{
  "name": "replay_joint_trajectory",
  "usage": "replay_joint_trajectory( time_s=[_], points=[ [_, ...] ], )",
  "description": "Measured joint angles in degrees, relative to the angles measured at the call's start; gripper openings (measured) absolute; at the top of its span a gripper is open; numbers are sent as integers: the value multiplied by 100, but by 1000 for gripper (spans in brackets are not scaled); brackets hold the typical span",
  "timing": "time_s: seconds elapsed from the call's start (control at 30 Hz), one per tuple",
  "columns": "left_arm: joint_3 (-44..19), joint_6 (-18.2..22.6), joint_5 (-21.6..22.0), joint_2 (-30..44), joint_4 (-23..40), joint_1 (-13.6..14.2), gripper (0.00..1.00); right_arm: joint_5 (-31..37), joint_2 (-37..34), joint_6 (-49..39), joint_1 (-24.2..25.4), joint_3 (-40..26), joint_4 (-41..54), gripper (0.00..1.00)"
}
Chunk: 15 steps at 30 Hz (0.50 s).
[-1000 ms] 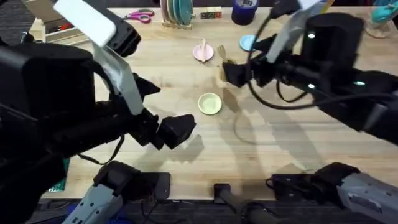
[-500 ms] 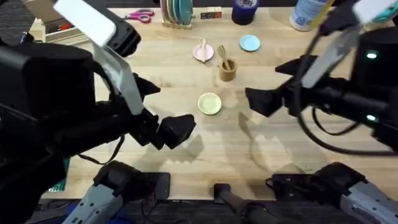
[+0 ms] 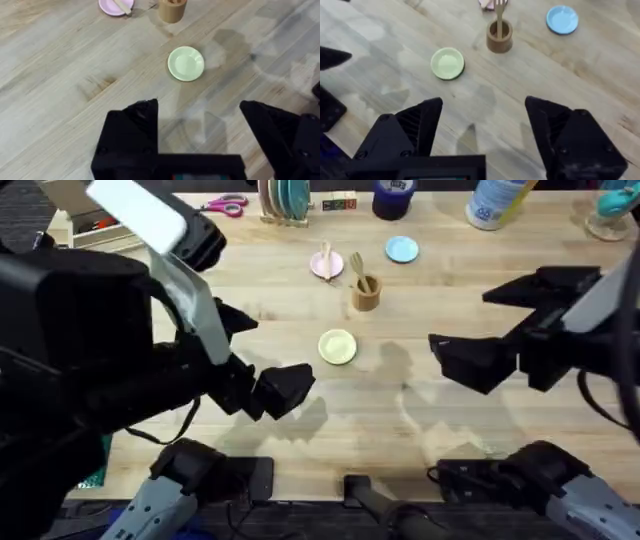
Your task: Pick up a utensil and set it on the pink plate, then put the other utensil in the container.
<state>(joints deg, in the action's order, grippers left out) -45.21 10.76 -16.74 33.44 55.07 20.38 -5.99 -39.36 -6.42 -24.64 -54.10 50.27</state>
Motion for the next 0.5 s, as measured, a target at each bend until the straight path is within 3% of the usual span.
replay_joint_trajectory(
  time_s=[0.5],
  points=[
    [0,0,-1,1,0,0,995,1,3,-2,0,-78,250,998]
  ],
)
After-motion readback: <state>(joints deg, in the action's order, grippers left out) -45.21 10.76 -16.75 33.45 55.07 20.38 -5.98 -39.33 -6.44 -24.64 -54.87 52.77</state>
